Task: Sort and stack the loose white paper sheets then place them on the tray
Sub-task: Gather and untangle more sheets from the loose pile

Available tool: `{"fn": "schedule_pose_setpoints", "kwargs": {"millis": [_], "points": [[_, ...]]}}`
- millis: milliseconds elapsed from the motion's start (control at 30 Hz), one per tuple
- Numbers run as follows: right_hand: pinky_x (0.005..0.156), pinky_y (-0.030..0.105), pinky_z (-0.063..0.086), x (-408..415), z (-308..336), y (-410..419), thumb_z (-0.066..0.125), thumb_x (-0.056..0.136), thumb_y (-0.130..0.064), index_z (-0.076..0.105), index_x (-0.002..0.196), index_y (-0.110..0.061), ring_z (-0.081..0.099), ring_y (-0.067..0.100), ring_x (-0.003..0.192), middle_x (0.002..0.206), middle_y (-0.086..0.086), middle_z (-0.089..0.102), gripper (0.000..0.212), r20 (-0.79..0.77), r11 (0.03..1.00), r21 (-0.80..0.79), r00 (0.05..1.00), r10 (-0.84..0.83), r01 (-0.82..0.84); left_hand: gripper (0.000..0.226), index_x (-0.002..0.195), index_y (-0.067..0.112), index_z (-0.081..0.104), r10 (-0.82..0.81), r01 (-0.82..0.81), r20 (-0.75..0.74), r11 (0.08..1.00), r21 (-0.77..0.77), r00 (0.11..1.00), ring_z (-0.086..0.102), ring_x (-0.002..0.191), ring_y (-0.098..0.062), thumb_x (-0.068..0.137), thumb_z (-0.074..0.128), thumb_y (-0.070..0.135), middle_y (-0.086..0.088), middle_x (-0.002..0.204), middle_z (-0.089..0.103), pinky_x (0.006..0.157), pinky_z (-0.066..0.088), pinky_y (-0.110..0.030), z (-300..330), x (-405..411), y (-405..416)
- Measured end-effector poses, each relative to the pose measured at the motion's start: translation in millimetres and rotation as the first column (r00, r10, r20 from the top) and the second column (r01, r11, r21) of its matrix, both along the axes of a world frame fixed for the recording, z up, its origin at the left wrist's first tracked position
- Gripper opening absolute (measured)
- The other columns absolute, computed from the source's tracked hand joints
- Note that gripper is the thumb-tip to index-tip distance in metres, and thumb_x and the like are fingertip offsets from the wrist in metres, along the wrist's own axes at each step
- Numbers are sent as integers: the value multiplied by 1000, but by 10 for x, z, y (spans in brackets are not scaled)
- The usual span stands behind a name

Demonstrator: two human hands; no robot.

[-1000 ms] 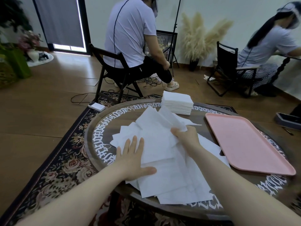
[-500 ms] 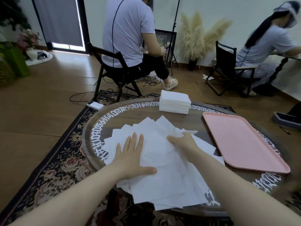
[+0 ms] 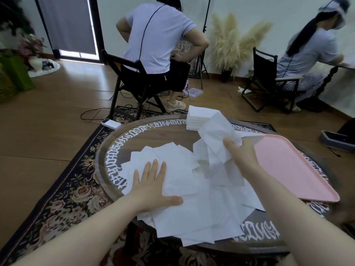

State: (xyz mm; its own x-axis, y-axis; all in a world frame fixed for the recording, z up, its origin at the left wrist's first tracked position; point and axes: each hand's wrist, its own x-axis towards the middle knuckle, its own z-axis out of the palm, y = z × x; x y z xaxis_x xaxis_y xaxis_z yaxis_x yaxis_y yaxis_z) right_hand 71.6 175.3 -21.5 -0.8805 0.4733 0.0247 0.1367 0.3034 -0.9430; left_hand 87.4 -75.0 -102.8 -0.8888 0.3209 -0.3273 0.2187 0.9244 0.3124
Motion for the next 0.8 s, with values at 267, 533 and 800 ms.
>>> {"fn": "schedule_pose_setpoints", "kwargs": {"millis": [267, 533, 800], "points": [[71, 29, 59, 544, 320, -64, 57, 96, -13, 65, 117, -9, 71, 20, 93, 109, 6, 73, 22, -165, 811, -490, 948, 272, -318, 96, 145, 44, 39, 111, -345, 371, 671, 656, 922, 24, 148, -18, 62, 44, 92, 6, 160, 29, 120, 18, -43, 784, 195, 229], [96, 50, 52, 820, -53, -124, 65, 93, -15, 65, 120, -8, 69, 33, 104, 110, 13, 74, 28, 186, 846, -414, 879, 440, -336, 38, 120, 21, 62, 235, -564, 538, 56, 824, 809, 71, 90, -20, 86, 71, 7, -2, 104, 74, 76, 57, -34, 857, 341, 550], [60, 30, 57, 684, -71, 106, 57, 99, -28, 69, 100, -12, 70, 15, 71, 80, 1, 73, 20, 117, 810, -550, 942, 315, -203, 36, 102, 16, 73, 347, -408, 279, 386, 828, 895, 67, 75, -16, 81, 61, -12, 6, 84, 69, 57, 53, -20, 755, 191, 403]]}}
